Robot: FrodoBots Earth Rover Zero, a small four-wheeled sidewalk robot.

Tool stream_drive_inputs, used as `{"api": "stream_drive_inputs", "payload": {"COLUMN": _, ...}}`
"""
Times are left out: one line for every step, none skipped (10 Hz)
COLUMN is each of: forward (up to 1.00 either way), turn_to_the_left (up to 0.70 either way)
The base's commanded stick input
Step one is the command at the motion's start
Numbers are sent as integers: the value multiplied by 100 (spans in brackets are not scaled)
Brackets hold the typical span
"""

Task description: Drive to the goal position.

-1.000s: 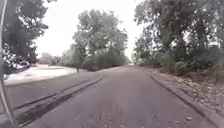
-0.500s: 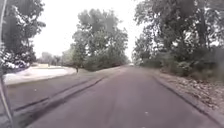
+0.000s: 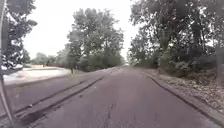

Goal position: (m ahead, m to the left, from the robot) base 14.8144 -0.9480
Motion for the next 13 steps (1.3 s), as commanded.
{"api": "stream_drive_inputs", "payload": {"forward": 70, "turn_to_the_left": 0}}
{"api": "stream_drive_inputs", "payload": {"forward": 70, "turn_to_the_left": 0}}
{"api": "stream_drive_inputs", "payload": {"forward": 70, "turn_to_the_left": 0}}
{"api": "stream_drive_inputs", "payload": {"forward": 70, "turn_to_the_left": 0}}
{"api": "stream_drive_inputs", "payload": {"forward": 70, "turn_to_the_left": 0}}
{"api": "stream_drive_inputs", "payload": {"forward": 70, "turn_to_the_left": 0}}
{"api": "stream_drive_inputs", "payload": {"forward": 70, "turn_to_the_left": 0}}
{"api": "stream_drive_inputs", "payload": {"forward": 70, "turn_to_the_left": 0}}
{"api": "stream_drive_inputs", "payload": {"forward": 70, "turn_to_the_left": 0}}
{"api": "stream_drive_inputs", "payload": {"forward": 70, "turn_to_the_left": 0}}
{"api": "stream_drive_inputs", "payload": {"forward": 70, "turn_to_the_left": 0}}
{"api": "stream_drive_inputs", "payload": {"forward": 70, "turn_to_the_left": 0}}
{"api": "stream_drive_inputs", "payload": {"forward": 70, "turn_to_the_left": 0}}
